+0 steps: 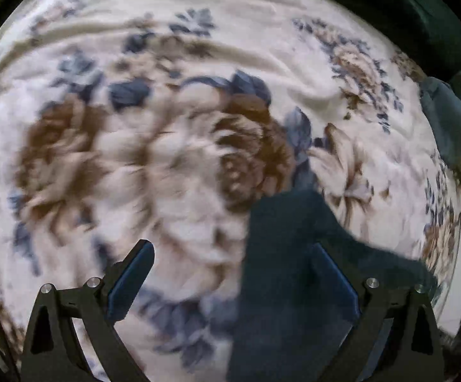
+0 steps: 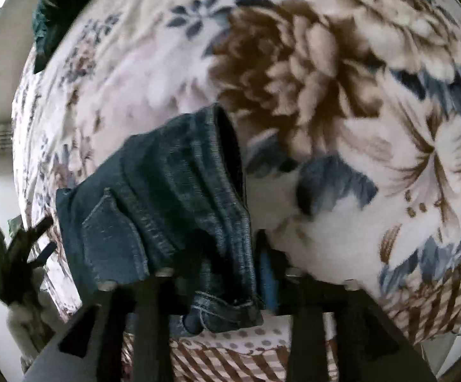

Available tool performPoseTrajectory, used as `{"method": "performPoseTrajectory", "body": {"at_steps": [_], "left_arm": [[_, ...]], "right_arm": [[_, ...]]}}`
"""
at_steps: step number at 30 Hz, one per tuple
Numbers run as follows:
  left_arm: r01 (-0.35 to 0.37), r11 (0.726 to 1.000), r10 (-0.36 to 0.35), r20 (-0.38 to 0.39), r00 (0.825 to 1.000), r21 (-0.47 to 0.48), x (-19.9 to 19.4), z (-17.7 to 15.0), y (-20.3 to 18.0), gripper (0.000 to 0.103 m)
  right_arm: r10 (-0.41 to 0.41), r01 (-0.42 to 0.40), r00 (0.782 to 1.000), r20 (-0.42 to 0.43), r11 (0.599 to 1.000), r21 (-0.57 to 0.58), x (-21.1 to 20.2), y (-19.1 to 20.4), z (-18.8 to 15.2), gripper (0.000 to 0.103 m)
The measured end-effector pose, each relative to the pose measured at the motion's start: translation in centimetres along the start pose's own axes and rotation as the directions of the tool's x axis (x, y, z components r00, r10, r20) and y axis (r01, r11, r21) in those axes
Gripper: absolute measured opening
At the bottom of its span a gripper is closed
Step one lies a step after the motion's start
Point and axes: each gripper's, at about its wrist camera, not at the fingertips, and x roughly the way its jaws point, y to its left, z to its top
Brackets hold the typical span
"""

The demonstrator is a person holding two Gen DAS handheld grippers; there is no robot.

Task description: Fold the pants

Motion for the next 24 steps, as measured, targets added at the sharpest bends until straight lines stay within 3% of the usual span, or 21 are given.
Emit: {"method": "performPoseTrajectory", "body": {"at_steps": [2,3,4,5,6,7,8,10,12,13,14,16,19,22,24], "left_arm": [[0.037,0.999,-0.039,-0.054,0.998,-0.034,2.1,1.0,0.0,0.098],[0.093,0.993,-0.099,-0.075,0.992,-0.074,3.2,1.4,0.3,0.081],[0.132,0.986,-0.140,-0.073,0.987,-0.100,3.5,1.6,0.5,0.047],[0.185,0.974,-0.194,-0.060,0.979,-0.130,3.8,1.8,0.9,0.029],[0.192,0.971,-0.201,-0.057,0.978,-0.141,3.9,2.0,1.1,0.022],[0.196,0.970,-0.206,-0.056,0.977,-0.145,3.9,2.2,1.3,0.019],[0.207,0.966,-0.217,-0.050,0.975,-0.157,4.0,2.3,1.7,0.018],[0.218,0.959,-0.231,-0.055,0.971,-0.182,4.4,2.4,2.6,0.021],[0.242,0.949,-0.258,-0.057,0.964,-0.201,3.8,2.3,3.1,0.025],[0.214,0.961,-0.226,-0.052,0.973,-0.172,2.9,2.2,2.8,0.034],[0.140,0.984,-0.145,-0.035,0.989,-0.110,1.5,1.8,2.1,0.043],[0.020,1.000,-0.020,0.021,1.000,-0.001,-1.0,0.3,1.0,0.077],[-0.103,0.987,0.092,0.088,0.992,0.127,-4.1,-4.0,-1.3,0.083],[-0.153,0.971,0.135,0.105,0.985,0.183,-5.3,-8.1,-2.8,0.086],[-0.179,0.962,0.163,0.092,0.982,0.205,-5.0,-10.0,-3.3,0.086]], "right_arm": [[0.053,-0.052,0.999,-0.013,0.998,0.039,0.3,-0.9,0.0,0.069],[0.063,-0.062,0.998,-0.024,0.997,0.049,0.8,-1.0,0.0,0.069],[0.072,-0.070,0.997,-0.038,0.996,0.061,1.2,-1.3,-0.1,0.069],[0.085,-0.081,0.995,-0.053,0.994,0.071,1.8,-1.6,-0.2,0.069],[0.082,-0.078,0.995,-0.050,0.994,0.075,2.1,-1.7,-0.4,0.067],[0.066,-0.064,0.997,-0.030,0.996,0.070,2.0,-2.1,-0.7,0.058],[0.034,-0.033,0.999,-0.018,0.997,0.066,2.2,-2.2,-0.8,0.057],[0.023,-0.020,0.999,-0.030,0.995,0.096,3.0,-2.6,-0.7,0.058],[0.050,-0.043,0.998,-0.045,0.990,0.132,2.7,-3.0,-0.7,0.067],[0.065,-0.057,0.997,-0.047,0.988,0.141,2.5,-3.1,-0.7,0.073],[0.101,-0.094,0.994,-0.035,0.984,0.153,1.8,-3.3,-1.0,0.074],[0.098,-0.094,0.995,-0.012,0.983,0.159,0.7,-3.5,-1.7,0.074],[0.077,-0.076,0.997,-0.001,0.986,0.146,-0.6,-3.6,-3.3,0.075],[-0.079,0.076,0.995,0.055,0.995,0.062,-2.1,-2.2,-5.0,0.075],[-0.201,0.206,0.973,0.116,0.978,-0.029,-3.1,-0.2,-5.9,0.074]]}}
